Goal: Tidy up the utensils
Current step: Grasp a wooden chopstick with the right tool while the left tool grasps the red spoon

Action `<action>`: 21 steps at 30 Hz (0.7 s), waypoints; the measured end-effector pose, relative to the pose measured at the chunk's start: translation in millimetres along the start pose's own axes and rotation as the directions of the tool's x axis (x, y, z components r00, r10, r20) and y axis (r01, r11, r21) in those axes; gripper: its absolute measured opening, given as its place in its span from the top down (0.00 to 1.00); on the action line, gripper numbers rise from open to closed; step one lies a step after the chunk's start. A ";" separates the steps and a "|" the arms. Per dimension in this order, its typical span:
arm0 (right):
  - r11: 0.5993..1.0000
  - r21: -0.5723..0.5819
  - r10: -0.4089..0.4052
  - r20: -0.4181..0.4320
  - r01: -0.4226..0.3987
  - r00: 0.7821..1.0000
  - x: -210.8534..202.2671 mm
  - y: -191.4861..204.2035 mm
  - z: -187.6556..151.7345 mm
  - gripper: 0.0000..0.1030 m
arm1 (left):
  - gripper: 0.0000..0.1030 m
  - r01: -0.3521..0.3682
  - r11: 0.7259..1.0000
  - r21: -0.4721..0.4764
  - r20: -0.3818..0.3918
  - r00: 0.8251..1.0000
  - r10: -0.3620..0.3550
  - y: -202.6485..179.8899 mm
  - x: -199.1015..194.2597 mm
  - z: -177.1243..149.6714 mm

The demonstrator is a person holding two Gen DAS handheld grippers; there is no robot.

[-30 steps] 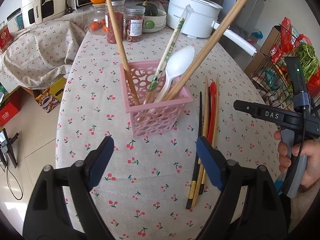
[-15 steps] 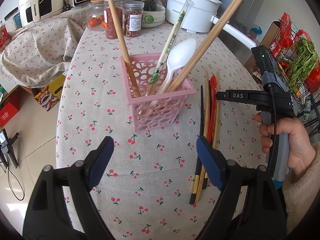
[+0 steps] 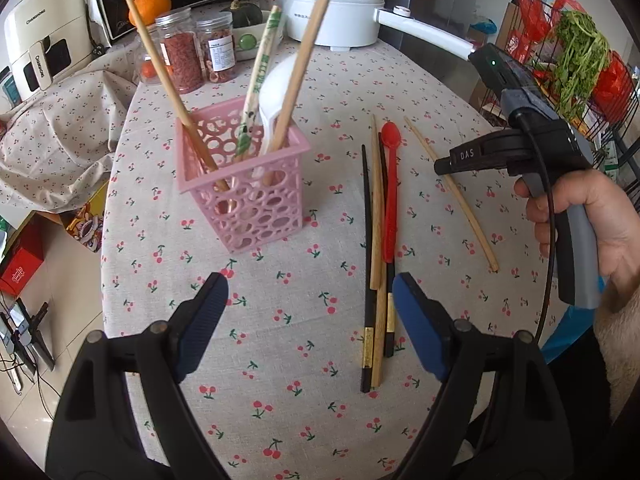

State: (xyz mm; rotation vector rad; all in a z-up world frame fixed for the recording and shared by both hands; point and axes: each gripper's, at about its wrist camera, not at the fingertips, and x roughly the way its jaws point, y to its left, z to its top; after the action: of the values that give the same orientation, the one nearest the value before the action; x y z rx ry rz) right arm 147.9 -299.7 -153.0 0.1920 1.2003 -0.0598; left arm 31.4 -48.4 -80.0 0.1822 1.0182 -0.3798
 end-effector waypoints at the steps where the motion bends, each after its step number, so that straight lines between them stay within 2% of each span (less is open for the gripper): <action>1: 1.000 0.013 0.004 -0.003 -0.004 1.000 -2.7 -7.4 -2.8 0.93 | 0.18 0.001 1.000 0.018 -0.013 1.000 -0.001 -6.5 3.3 -0.9; 9: 0.996 0.062 0.061 0.042 -0.064 0.997 -45.0 -58.6 -21.2 0.93 | 0.20 0.016 0.989 0.149 -0.068 0.998 -0.006 -67.7 27.3 15.7; 11: 0.995 0.058 0.079 0.044 -0.082 0.996 -51.5 -64.5 -24.8 0.93 | 0.26 0.011 0.986 0.164 -0.076 0.997 0.001 -78.3 36.9 29.3; 16: 0.992 0.055 0.107 0.045 -0.109 0.993 -59.4 -74.9 -28.8 0.93 | 0.52 0.013 0.995 0.099 -0.116 0.993 -0.001 -91.4 73.7 74.0; 21: 0.989 0.062 0.131 0.058 -0.134 0.990 -63.5 -78.3 -24.8 0.93 | 0.66 -0.018 0.999 0.032 -0.135 0.991 0.022 -95.1 105.4 112.3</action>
State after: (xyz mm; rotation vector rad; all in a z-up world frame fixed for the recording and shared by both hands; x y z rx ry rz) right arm 90.5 -375.7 -111.7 0.3251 1.1306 0.0119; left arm 132.5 -195.6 -109.5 0.2479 1.1441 -0.3685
